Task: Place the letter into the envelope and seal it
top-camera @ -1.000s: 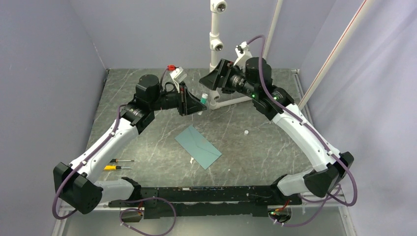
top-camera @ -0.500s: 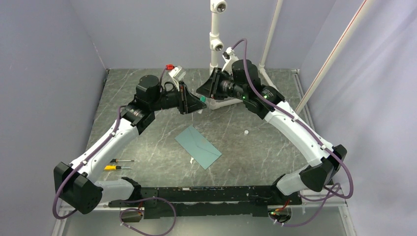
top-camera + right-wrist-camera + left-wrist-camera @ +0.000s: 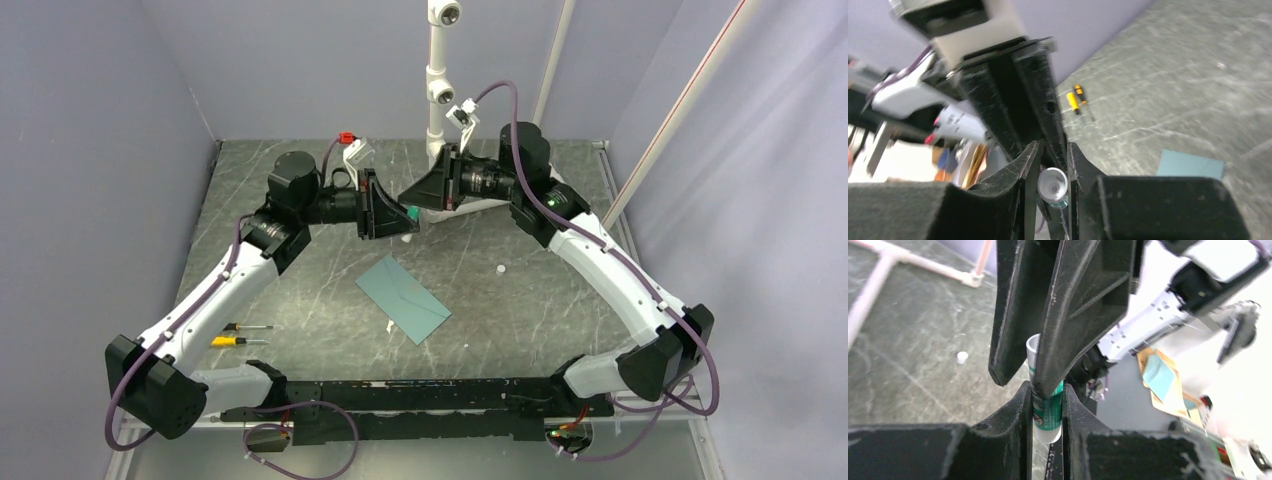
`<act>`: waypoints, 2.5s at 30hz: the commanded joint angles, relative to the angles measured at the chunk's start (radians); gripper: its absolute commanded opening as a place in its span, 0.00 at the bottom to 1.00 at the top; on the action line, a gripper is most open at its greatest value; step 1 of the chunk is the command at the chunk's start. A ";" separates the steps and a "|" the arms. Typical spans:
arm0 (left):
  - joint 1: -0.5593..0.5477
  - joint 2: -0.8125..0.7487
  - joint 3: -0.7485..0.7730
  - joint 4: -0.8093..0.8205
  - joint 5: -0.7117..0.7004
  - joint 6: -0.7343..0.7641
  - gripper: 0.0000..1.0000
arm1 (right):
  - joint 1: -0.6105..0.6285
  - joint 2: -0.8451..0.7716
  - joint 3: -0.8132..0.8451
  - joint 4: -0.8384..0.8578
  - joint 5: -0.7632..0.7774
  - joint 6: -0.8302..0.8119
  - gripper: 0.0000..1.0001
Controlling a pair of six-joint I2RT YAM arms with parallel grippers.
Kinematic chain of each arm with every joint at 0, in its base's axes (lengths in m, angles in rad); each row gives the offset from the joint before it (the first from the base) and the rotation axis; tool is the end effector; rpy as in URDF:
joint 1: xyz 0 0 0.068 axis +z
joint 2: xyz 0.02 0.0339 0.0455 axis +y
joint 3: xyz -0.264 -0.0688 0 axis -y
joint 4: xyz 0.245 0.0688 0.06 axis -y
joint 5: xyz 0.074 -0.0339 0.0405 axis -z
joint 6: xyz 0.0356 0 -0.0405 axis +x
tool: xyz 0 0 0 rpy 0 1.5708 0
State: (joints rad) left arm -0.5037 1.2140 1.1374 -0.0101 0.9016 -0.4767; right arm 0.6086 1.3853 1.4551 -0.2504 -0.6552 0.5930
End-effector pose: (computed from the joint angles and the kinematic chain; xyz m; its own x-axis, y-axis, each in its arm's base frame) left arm 0.2251 -0.1559 0.3936 -0.5188 -0.0391 -0.8540 0.8393 0.1668 -0.5175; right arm 0.2437 0.1962 0.4315 -0.6504 0.0869 -0.7546 -0.7014 0.3127 0.6405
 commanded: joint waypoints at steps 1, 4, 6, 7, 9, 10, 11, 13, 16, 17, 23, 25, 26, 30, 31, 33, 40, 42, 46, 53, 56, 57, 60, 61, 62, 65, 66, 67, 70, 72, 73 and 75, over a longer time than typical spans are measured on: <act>-0.012 -0.045 0.033 0.214 0.262 -0.075 0.02 | 0.006 -0.054 -0.064 0.350 -0.453 -0.065 0.00; -0.012 -0.047 0.029 0.318 0.307 -0.145 0.02 | 0.008 -0.086 -0.097 0.533 -0.565 0.032 0.00; -0.012 -0.047 0.025 0.358 0.307 -0.169 0.02 | 0.008 -0.100 -0.078 0.499 -0.526 0.025 0.00; -0.012 -0.047 0.027 0.356 0.284 -0.164 0.03 | 0.008 -0.103 -0.053 0.416 -0.461 -0.015 0.00; -0.012 -0.048 0.039 0.270 0.222 -0.110 0.02 | 0.009 -0.097 0.003 0.229 -0.263 -0.082 0.17; -0.012 -0.049 0.055 0.196 0.167 -0.060 0.02 | 0.009 -0.096 0.021 0.156 -0.150 -0.094 0.33; -0.012 -0.050 0.067 0.121 0.105 -0.012 0.03 | 0.011 -0.098 0.030 0.103 -0.056 -0.095 0.43; -0.011 -0.048 0.079 0.034 -0.021 0.050 0.02 | 0.013 -0.108 0.038 0.037 0.128 -0.061 0.61; -0.012 -0.051 0.073 0.012 -0.169 0.066 0.02 | 0.019 -0.117 0.023 -0.024 0.355 0.041 0.67; -0.012 -0.050 0.067 0.012 -0.206 0.056 0.02 | 0.031 -0.109 0.027 -0.052 0.413 0.059 0.68; -0.012 -0.020 0.076 -0.020 -0.283 0.029 0.02 | 0.069 -0.043 0.076 -0.088 0.424 0.076 0.68; -0.011 -0.010 0.084 -0.036 -0.286 0.032 0.02 | 0.072 -0.037 0.078 -0.070 0.419 0.085 0.66; -0.011 -0.009 0.085 -0.042 -0.286 0.034 0.02 | 0.074 -0.033 0.084 -0.072 0.423 0.086 0.64; -0.011 -0.009 0.082 -0.045 -0.277 0.037 0.02 | 0.073 -0.017 0.101 -0.072 0.432 0.085 0.55; -0.012 -0.008 0.083 -0.045 -0.272 0.038 0.02 | 0.073 -0.013 0.104 -0.070 0.433 0.088 0.53; -0.012 -0.004 0.086 -0.052 -0.265 0.044 0.02 | 0.072 -0.010 0.108 -0.066 0.427 0.086 0.52; -0.011 0.000 0.092 -0.074 -0.265 0.061 0.03 | 0.068 0.014 0.143 -0.078 0.372 0.071 0.52; -0.012 0.002 0.094 -0.076 -0.264 0.062 0.03 | 0.068 0.024 0.149 -0.079 0.342 0.074 0.47; -0.012 0.002 0.098 -0.074 -0.269 0.064 0.02 | 0.063 0.033 0.155 -0.095 0.300 0.067 0.40; -0.011 -0.002 0.092 -0.069 -0.267 0.061 0.02 | 0.062 0.042 0.156 -0.146 0.316 0.057 0.39; -0.012 -0.005 0.090 -0.081 -0.262 0.070 0.02 | 0.052 0.026 0.133 -0.091 0.274 0.066 0.06; -0.012 -0.009 0.091 -0.088 -0.260 0.077 0.02 | 0.045 0.015 0.123 -0.059 0.234 0.066 0.00; -0.011 -0.021 0.096 -0.101 -0.212 0.105 0.02 | 0.012 -0.024 0.072 0.061 0.108 0.040 0.00; -0.012 -0.023 0.100 -0.107 -0.183 0.115 0.03 | -0.002 -0.037 0.057 0.094 0.051 0.020 0.00; -0.012 -0.026 0.106 -0.111 -0.139 0.126 0.02 | -0.014 -0.049 0.042 0.127 -0.003 -0.003 0.00; -0.012 -0.021 0.129 -0.101 0.118 0.165 0.02 | -0.048 -0.091 -0.035 0.276 -0.275 -0.080 0.00; -0.012 -0.018 0.135 -0.085 0.197 0.161 0.02 | -0.050 -0.106 -0.056 0.330 -0.377 -0.093 0.00; -0.012 -0.016 0.138 -0.071 0.265 0.153 0.03 | -0.050 -0.118 -0.075 0.383 -0.470 -0.102 0.00; -0.011 -0.014 0.164 -0.127 0.362 0.201 0.02 | -0.049 -0.137 -0.097 0.470 -0.677 -0.099 0.00; -0.011 -0.013 0.177 -0.157 0.388 0.228 0.02 | -0.049 -0.137 -0.094 0.429 -0.692 -0.126 0.00; -0.011 -0.014 0.178 -0.156 0.386 0.230 0.02 | -0.050 -0.138 -0.086 0.377 -0.657 -0.160 0.00; -0.012 -0.020 0.169 -0.146 0.311 0.224 0.02 | -0.049 -0.135 -0.067 0.293 -0.505 -0.177 0.11</act>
State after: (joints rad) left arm -0.5190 1.2121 1.2919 -0.1421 1.1507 -0.3260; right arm 0.5564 1.2877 1.3510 0.0399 -1.1236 0.4618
